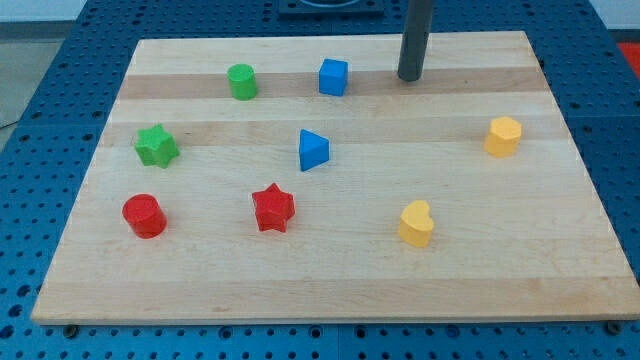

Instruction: Move your arm to the center

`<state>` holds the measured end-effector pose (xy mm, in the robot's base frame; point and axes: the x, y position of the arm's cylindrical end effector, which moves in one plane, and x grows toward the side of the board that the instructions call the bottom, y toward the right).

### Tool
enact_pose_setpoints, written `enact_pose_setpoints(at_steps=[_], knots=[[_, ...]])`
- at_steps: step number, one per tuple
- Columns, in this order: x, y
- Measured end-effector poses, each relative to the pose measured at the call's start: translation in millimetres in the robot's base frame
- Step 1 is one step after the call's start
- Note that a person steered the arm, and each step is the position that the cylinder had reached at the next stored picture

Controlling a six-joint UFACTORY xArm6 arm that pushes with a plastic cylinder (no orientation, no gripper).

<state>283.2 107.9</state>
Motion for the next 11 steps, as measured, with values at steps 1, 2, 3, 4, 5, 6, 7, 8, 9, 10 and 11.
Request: enact_pose_setpoints(at_steps=[1, 2, 3, 4, 5, 6, 7, 8, 9, 10, 11], knots=[[0.0, -0.7], [0.0, -0.4], [-1.2, 2.1], [11.9, 21.1], [57.0, 34.4], [108.5, 36.3], [137.1, 19.3], [162.0, -21.2], [166.5, -59.7], [177.7, -102.4], [182.7, -151.7]])
